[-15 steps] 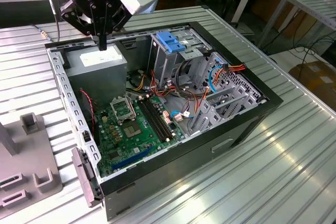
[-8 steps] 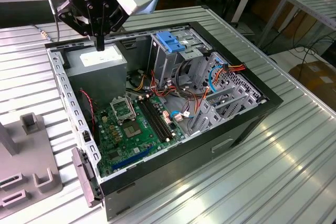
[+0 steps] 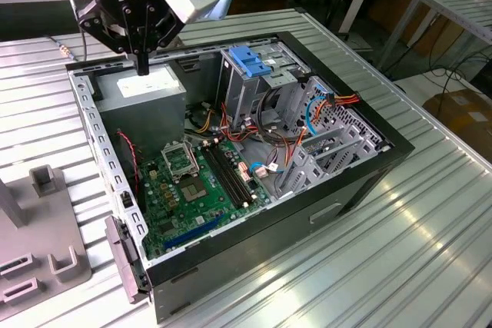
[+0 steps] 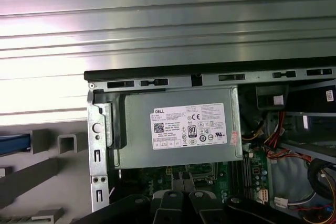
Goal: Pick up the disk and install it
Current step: 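Reach for the disk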
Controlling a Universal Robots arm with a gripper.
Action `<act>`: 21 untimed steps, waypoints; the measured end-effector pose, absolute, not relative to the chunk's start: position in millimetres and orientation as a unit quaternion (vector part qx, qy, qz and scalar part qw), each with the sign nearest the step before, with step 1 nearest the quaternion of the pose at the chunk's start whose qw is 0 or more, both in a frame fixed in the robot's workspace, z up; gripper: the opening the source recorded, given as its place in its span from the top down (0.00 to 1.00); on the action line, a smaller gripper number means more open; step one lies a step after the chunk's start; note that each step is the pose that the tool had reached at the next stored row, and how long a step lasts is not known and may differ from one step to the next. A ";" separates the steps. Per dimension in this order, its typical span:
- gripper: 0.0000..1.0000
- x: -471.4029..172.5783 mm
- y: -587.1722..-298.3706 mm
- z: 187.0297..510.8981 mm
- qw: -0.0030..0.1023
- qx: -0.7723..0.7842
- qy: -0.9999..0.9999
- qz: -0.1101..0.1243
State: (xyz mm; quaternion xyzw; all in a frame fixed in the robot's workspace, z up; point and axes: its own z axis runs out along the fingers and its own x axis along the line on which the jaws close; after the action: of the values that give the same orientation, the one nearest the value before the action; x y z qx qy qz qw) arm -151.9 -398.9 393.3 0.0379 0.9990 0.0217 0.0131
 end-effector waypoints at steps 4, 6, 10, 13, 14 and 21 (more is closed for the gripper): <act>0.90 -157.1 -398.9 393.3 0.013 0.038 0.999 0.022; 0.90 -159.7 -398.9 393.3 0.013 0.038 0.999 0.022; 0.90 -166.6 -397.2 393.3 0.013 0.038 0.999 0.022; 0.90 -171.0 -394.5 393.3 0.013 0.038 0.999 0.022; 0.90 -172.9 -393.8 393.3 0.013 0.038 0.999 0.022; 0.90 -195.4 -390.5 393.4 0.013 0.038 0.999 0.022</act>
State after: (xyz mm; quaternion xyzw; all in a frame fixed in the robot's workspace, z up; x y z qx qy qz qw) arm -195.4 -390.5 393.4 0.0379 0.9990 0.0217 0.0129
